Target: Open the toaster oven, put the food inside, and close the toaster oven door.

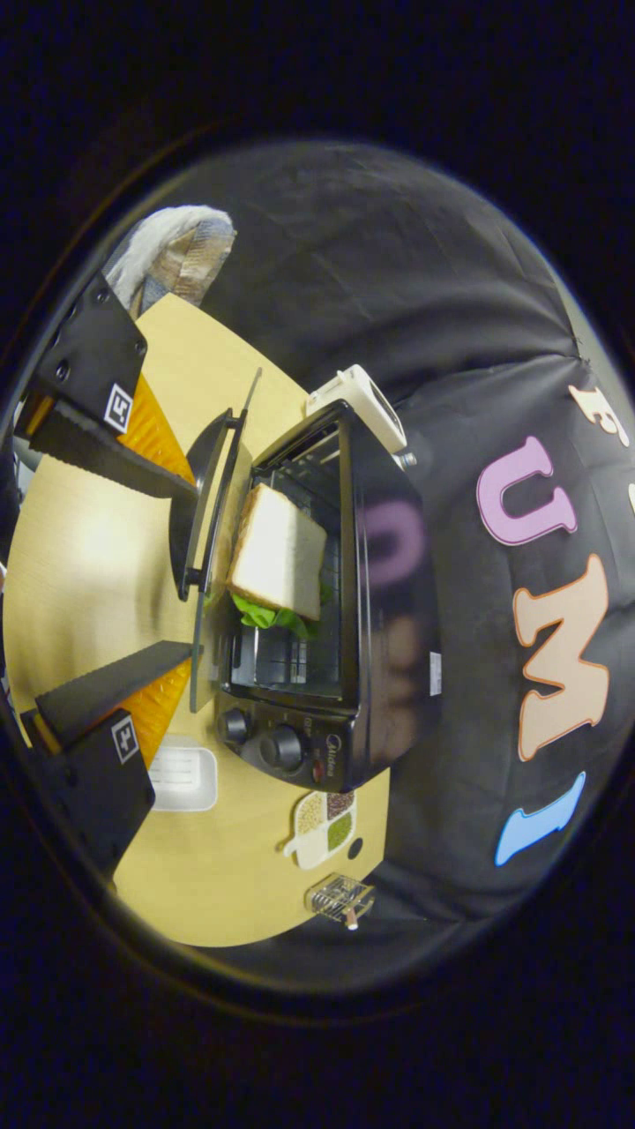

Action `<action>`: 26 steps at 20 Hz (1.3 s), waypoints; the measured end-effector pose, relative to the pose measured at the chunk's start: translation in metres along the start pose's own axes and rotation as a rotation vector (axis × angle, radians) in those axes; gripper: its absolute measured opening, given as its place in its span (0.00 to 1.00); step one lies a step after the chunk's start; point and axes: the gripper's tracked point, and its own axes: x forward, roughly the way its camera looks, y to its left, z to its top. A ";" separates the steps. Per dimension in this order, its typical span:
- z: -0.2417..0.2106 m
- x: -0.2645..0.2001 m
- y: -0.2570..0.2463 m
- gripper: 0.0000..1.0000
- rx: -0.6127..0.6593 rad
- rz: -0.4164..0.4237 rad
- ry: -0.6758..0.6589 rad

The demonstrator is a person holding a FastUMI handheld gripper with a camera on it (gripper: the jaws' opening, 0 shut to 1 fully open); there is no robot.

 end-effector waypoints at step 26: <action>0.239 -0.125 -0.038 1.00 -0.207 -0.217 -0.695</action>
